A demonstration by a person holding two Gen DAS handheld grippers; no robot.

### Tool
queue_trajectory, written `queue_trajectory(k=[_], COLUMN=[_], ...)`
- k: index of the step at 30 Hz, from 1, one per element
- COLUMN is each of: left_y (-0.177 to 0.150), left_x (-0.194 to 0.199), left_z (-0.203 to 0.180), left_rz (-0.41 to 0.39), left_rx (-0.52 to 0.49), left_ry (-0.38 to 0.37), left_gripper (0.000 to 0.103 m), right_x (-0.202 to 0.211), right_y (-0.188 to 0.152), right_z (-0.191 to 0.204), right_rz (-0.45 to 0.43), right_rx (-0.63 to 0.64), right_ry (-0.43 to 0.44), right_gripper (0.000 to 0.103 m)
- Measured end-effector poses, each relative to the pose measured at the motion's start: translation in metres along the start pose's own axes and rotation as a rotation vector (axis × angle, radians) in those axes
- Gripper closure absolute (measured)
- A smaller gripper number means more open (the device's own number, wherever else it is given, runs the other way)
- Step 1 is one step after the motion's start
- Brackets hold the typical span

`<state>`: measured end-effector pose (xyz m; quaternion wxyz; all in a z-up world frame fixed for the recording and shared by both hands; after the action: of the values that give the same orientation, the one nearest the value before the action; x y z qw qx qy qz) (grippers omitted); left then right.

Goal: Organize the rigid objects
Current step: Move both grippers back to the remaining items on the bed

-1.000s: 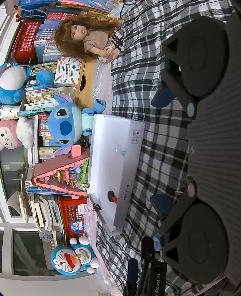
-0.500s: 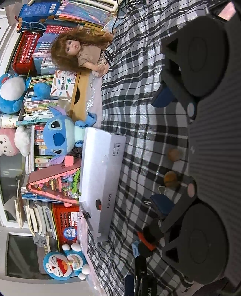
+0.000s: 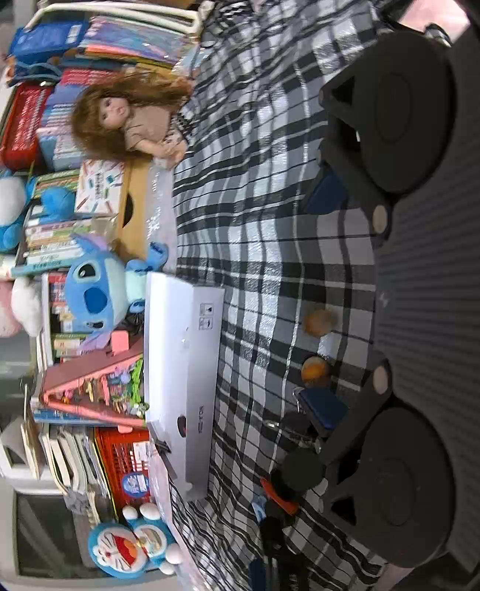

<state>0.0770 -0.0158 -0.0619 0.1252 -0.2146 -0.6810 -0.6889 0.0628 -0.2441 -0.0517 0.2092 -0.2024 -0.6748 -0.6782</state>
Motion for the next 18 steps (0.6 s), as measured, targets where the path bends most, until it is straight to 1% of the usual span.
queue_trajectory(k=[3, 9, 14, 18], left_y=[-0.001, -0.004, -0.007, -0.005], left_x=[0.001, 0.002, 0.003, 0.006], left_z=[-0.004, -0.01, -0.012, -0.011], left_rz=[-0.012, -0.007, -0.001, -0.006], left_rx=[-0.015, -0.031, -0.047, -0.05], left_ry=[0.001, -0.025, -0.035, -0.032], left_gripper=[0.026, 0.027, 0.032, 0.039], right_x=[-0.001, -0.001, 0.001, 0.002], right_y=[-0.003, -0.006, -0.006, -0.008], right_z=[-0.001, 0.003, 0.006, 0.007], right_rz=[0.003, -0.011, -0.022, -0.029], right_rx=[-0.01, 0.03, 0.029, 0.05], right_ry=[-0.002, 0.008, 0.02, 0.029], right_gripper=[0.0, 0.002, 0.003, 0.004])
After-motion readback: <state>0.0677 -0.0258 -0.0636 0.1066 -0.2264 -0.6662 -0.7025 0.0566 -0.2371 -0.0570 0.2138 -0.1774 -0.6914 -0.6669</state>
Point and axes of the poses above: each gripper's, at about its wrist camera, not at the fingertips, and x roughly against the way its jaws point, z to its left, y to its top, the point moved 10 cm from there along -x, roughly the way its jaws point, and after that the axes turned 2 degrees about -z, right-handed, at the moved point
